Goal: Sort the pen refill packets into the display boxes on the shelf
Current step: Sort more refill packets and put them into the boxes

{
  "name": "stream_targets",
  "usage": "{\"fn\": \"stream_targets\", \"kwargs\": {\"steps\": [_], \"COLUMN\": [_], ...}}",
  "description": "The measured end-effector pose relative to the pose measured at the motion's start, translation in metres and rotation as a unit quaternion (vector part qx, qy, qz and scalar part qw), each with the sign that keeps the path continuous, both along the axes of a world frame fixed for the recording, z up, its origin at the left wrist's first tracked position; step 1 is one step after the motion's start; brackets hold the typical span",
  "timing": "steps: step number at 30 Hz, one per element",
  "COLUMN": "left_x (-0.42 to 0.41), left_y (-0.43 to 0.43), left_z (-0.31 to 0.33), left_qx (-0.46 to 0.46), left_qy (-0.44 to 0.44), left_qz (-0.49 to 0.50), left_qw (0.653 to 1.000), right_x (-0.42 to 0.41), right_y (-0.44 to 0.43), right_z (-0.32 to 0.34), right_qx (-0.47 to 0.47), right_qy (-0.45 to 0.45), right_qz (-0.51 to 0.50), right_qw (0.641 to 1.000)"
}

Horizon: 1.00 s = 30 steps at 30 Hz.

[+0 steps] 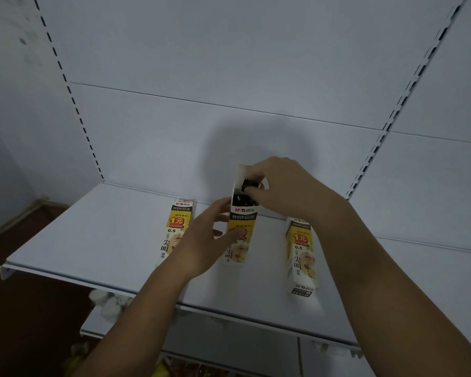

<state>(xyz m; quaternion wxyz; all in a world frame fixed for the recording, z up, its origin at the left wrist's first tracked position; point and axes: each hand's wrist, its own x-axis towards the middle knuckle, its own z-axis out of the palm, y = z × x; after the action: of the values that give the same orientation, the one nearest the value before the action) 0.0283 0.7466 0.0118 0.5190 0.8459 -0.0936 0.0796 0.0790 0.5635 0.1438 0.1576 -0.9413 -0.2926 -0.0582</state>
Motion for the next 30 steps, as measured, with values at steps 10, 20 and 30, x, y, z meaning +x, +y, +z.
{"fn": "stream_targets", "kwargs": {"steps": [10,20,30], "left_x": [-0.001,-0.005,-0.006], "left_y": [-0.001,-0.001,-0.002], "left_z": [0.001,0.003,0.002], "left_qx": [-0.004,-0.009,-0.014], "left_qy": [0.002,-0.002,-0.006], "left_qz": [-0.005,-0.005,-0.009], "left_qw": [1.000,1.000,1.000], "right_x": [0.005,-0.001,0.001], "right_y": [0.009,0.001,0.007], "right_z": [0.003,0.012,0.009], "right_qx": [-0.127,-0.026,-0.091], "right_qy": [-0.004,0.048,0.052], "right_qz": [0.038,0.065,0.062], "right_qw": [0.991,0.996,0.993]}}
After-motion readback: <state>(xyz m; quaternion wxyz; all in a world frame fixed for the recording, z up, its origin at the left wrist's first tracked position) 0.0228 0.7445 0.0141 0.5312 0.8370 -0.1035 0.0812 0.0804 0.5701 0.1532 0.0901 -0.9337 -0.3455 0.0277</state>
